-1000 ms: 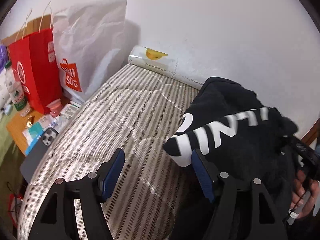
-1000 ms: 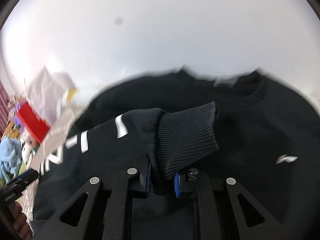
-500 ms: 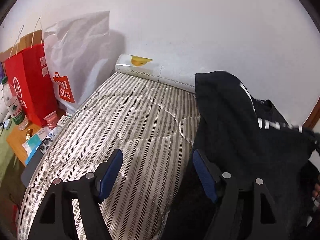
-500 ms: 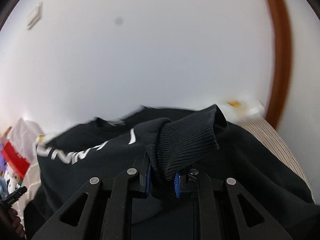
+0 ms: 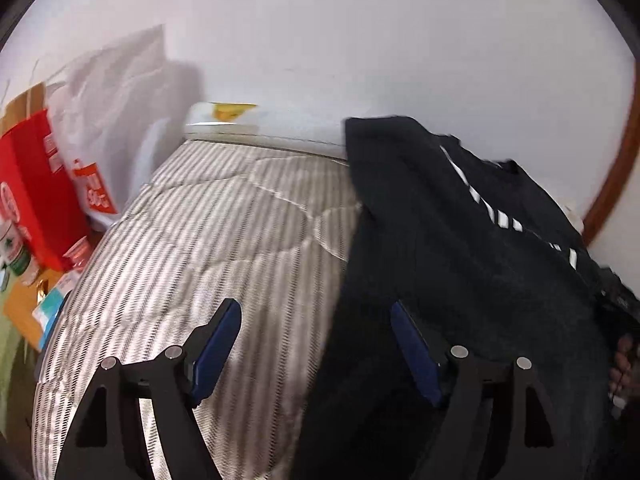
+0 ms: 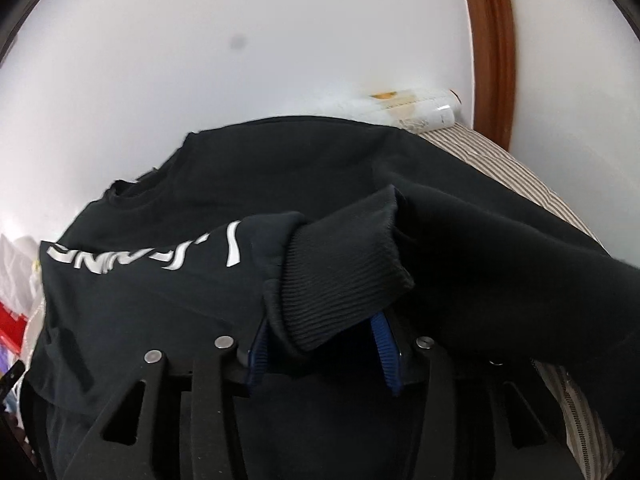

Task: Fold small clothes
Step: 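Grasp the ribbed cuff of the lettered sleeve with the right gripper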

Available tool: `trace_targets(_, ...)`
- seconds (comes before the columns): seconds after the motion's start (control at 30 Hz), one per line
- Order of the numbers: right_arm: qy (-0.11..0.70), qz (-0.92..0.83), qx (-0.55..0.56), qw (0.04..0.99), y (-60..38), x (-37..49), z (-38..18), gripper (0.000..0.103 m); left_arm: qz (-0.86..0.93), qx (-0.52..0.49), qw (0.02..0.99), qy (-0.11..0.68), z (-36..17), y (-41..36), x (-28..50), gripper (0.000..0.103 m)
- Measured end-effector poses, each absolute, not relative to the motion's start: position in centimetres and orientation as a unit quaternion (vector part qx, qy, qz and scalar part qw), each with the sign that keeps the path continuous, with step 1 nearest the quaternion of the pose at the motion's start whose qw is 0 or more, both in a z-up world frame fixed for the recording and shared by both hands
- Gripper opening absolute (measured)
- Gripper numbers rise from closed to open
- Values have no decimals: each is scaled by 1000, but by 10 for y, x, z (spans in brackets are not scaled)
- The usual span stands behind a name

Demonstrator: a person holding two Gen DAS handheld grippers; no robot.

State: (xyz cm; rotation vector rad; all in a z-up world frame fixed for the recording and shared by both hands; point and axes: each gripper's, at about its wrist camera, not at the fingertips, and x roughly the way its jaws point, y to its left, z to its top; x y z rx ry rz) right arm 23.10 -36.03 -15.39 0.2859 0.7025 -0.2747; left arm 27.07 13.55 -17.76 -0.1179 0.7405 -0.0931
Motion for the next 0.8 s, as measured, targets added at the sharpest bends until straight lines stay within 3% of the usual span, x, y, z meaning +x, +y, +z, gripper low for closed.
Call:
trace_targets(0.2, 336, -127, 138, 923, -360, 229, -154, 45, -77, -11, 928, 366, -176, 116, 258, 76)
trace_targets(0.3, 331, -112, 136, 927, -356, 230, -152, 28, -75, 13, 923, 378, -179, 107, 250, 81)
trace_targets(0.4, 324, -106, 124, 932, -350, 228, -148, 24, -59, 50, 909, 409, -192, 98, 248, 81)
trace_targets(0.6, 282, -75, 140, 946, -351, 214, -130, 23, -5, 106, 907, 406, -192, 75, 270, 83)
trace_targets(0.8, 295, -69, 153, 941, -355, 218, -134, 23, 27, 69, 913, 402, -190, 71, 295, 83)
